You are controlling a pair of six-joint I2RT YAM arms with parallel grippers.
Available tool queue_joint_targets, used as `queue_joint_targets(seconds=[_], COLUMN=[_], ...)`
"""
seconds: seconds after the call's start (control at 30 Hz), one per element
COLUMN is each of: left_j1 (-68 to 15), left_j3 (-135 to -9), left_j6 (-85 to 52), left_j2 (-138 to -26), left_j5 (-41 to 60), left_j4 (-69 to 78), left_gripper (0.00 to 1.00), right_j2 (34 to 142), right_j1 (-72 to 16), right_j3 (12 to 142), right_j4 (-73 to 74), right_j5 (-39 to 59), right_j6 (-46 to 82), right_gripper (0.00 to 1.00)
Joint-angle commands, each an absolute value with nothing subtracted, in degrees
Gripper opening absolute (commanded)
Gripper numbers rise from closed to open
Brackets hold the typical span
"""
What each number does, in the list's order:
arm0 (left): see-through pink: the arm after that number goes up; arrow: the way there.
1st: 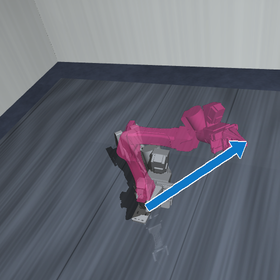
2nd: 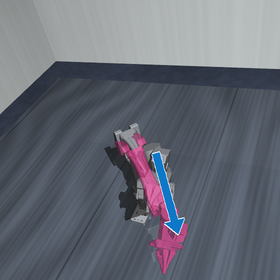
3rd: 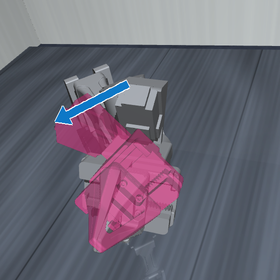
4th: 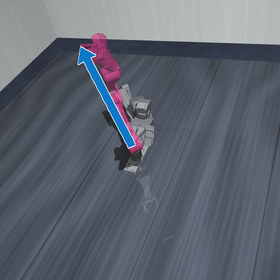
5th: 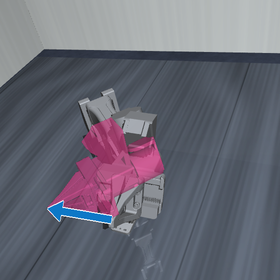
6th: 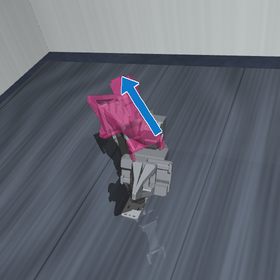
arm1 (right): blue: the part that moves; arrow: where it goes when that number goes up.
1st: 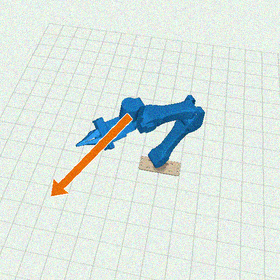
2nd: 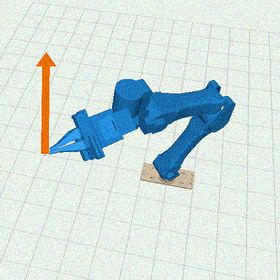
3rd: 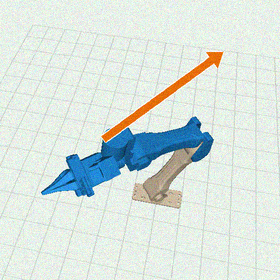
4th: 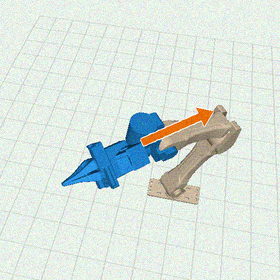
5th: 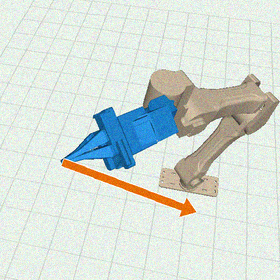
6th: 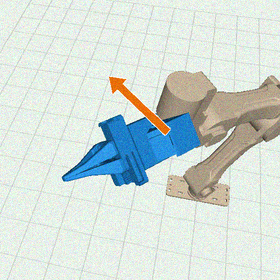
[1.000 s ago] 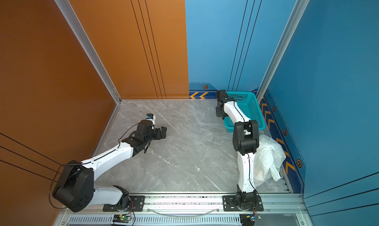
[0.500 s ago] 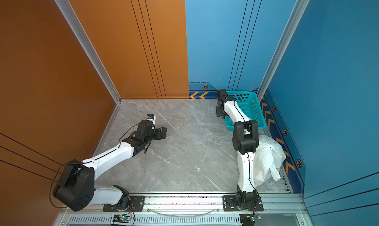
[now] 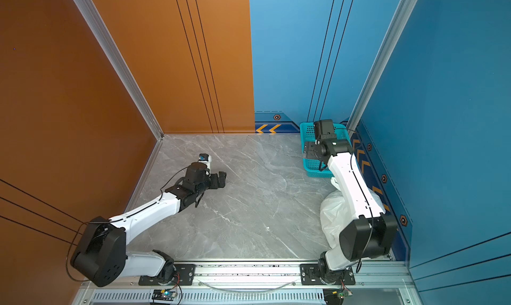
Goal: Untie the knot of the plastic bag and take out the fruit
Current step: 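Drag the teal basket with the right gripper farther from the robot, release it, then grasp the knotted white plastic bag with the right gripper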
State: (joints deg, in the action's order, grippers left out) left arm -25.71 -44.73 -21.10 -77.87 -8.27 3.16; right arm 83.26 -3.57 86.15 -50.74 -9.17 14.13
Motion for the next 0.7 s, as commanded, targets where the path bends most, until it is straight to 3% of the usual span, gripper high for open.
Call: queue_joint_targets(seconds=[0.0,0.07,0.23,0.33,0.5,0.67], left_j1=[-26.8,-27.3,-28.1,-28.6,-29.2,-29.3], left_j3=[-46.0,-46.0,-46.3,-47.1,-48.2,-48.2], left_j6=[-21.8,-21.9,-22.2,-22.4,-22.2,-22.1], left_j2=[-76.8,-76.8,-77.8,-78.7,-79.5,-79.5], left_j5=[-7.2,-7.6,-8.1,-8.0,-8.1,-8.2], left_j4=[2.2,2.2,3.1,3.3,3.2,3.2], left_gripper=[0.98,0.98,0.98,0.98,0.98,0.98], right_j2=[77.5,72.4,66.2,64.8,64.5,66.9], right_j1=[1.4,5.8,13.2,16.9,25.6,27.2], right_j3=[80.1,76.2,71.4,68.6,63.5,62.5], right_j4=[-57.9,-59.3,-63.9,-64.5,-60.5,-57.9], right_j5=[-7.1,-7.6,-7.3,-8.6,-2.1,-2.3], right_j6=[19.6,21.7,24.4,23.9,22.7,21.1], right_gripper=[0.92,1.00,1.00,1.00,1.00,1.00])
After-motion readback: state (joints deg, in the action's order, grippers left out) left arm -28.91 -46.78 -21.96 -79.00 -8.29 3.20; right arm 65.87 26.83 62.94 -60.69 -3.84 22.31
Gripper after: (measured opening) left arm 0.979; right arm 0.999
